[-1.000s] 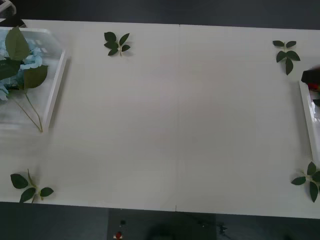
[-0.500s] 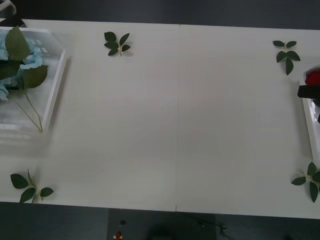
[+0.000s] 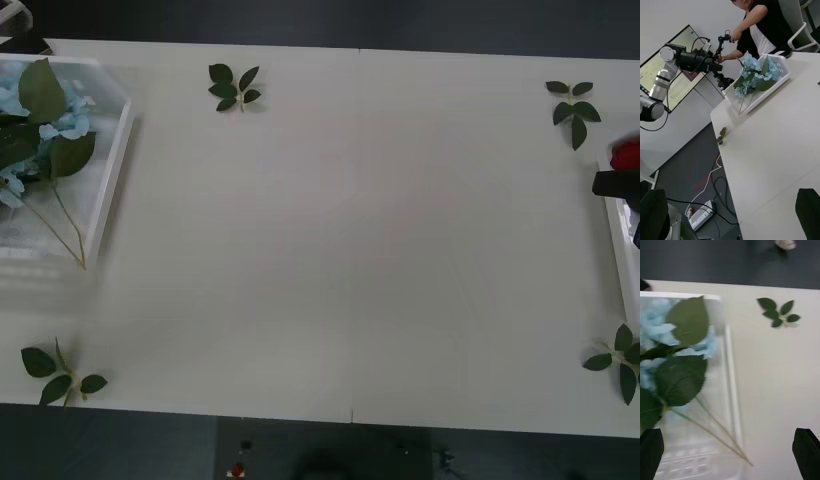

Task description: Put the red flowers into the right box and the blue flowers into the left box

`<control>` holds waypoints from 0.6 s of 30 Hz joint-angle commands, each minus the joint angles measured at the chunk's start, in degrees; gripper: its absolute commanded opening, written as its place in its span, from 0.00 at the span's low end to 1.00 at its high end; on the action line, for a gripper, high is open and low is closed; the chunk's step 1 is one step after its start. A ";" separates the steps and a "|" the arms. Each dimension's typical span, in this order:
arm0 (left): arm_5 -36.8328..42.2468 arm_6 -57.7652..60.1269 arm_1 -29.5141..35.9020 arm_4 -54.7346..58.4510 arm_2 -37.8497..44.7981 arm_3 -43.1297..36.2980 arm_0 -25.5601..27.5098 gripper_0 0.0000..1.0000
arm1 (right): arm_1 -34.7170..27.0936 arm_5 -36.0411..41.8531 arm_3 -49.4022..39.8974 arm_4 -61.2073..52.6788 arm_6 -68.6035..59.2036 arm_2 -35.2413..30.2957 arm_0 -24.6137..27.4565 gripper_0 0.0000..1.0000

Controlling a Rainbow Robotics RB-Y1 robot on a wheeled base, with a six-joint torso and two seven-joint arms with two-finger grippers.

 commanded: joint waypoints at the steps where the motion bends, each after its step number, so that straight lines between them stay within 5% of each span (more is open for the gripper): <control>1: -1.59 -5.38 1.36 8.36 -6.01 -0.26 -1.23 1.00 | -0.28 -0.21 -1.13 -0.20 1.46 -0.48 -0.80 1.00; 8: -1.94 -10.47 4.88 29.63 -20.25 5.01 -4.13 1.00 | -0.28 -0.21 -1.13 -0.20 1.46 -0.48 -0.80 1.00; 18: -12.49 -27.44 16.65 50.46 -38.18 -2.55 -4.48 1.00 | -0.28 -0.21 -1.13 -0.20 1.46 -0.48 -0.80 1.00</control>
